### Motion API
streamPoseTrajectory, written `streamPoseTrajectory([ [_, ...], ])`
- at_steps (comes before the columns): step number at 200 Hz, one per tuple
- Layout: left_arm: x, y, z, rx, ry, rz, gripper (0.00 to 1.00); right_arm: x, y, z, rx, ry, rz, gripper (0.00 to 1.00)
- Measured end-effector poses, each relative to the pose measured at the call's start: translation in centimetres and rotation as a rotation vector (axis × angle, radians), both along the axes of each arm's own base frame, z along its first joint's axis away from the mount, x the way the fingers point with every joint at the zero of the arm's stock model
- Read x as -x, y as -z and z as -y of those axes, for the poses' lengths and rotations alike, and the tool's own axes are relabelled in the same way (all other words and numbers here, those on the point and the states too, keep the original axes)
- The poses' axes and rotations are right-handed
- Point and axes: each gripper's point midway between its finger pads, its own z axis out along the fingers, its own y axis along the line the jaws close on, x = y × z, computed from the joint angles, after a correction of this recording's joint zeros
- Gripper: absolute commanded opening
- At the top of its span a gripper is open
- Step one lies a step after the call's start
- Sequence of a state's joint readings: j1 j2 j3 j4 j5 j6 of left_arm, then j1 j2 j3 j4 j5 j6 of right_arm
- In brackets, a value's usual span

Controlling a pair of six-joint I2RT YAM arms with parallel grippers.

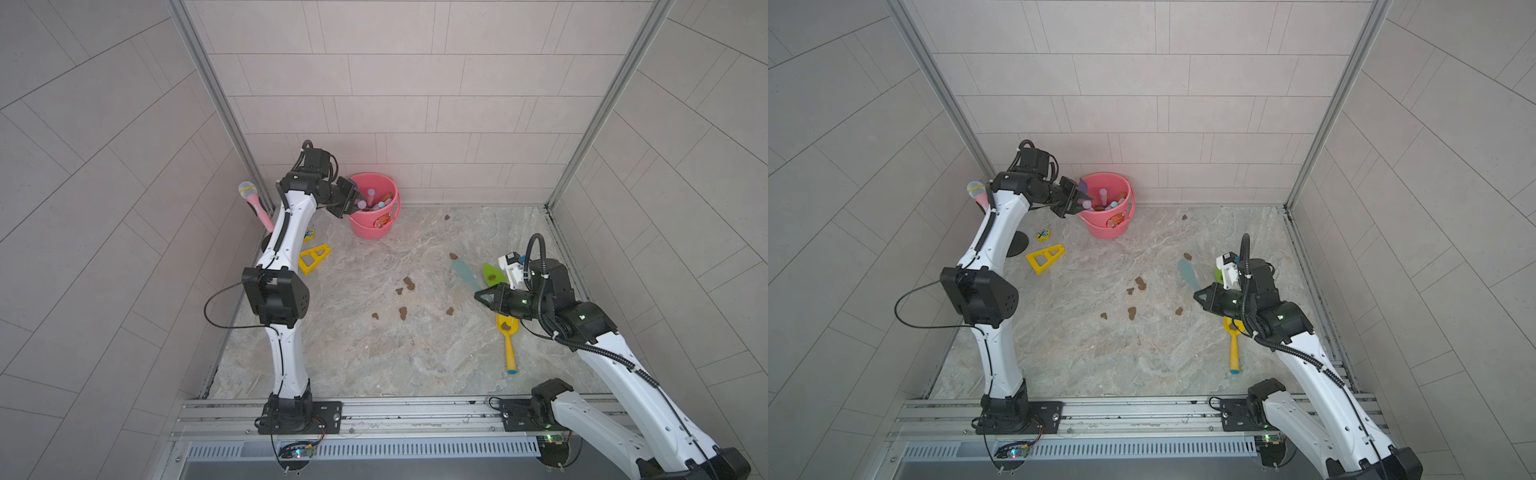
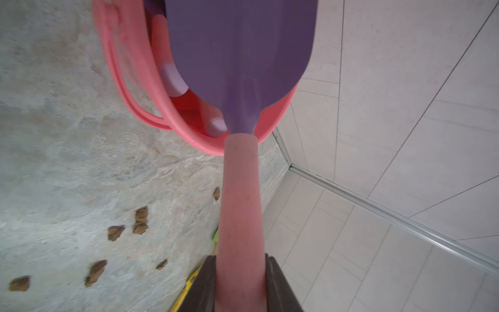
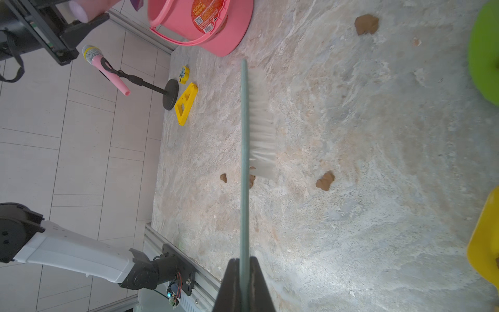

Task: Brush the soil off the hand trowel and place it into the bucket
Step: Place the hand trowel in the bucket.

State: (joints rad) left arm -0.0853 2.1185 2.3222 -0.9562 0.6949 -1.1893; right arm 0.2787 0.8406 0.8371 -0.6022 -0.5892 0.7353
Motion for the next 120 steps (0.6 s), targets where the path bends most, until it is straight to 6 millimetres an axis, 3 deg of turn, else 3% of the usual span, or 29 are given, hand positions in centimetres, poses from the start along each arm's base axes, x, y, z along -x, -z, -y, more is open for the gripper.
streamPoseTrajectory([
  [30, -3.0, -0.2, 0.9, 0.096, -0.029, 0.005, 0.0, 0.2, -0.1, 0.2, 0.003, 0.011, 0.001, 0.0],
  [63, -4.0, 0.5, 1.2, 0.145, -0.05, -0.025, 0.01, 0.5, -0.3, 0.4, 0.005, 0.018, 0.006, 0.0],
  [92, -4.5, 1.8, 1.2, 0.148, -0.065, -0.057, 0.16, 0.8, -0.3, 0.7, 0.011, 0.027, 0.005, 0.0],
  [120, -5.1, 2.7, 1.3, 0.156, -0.073, -0.07, 0.39, 1.2, -0.4, 1.0, 0.015, 0.036, 0.01, 0.0],
])
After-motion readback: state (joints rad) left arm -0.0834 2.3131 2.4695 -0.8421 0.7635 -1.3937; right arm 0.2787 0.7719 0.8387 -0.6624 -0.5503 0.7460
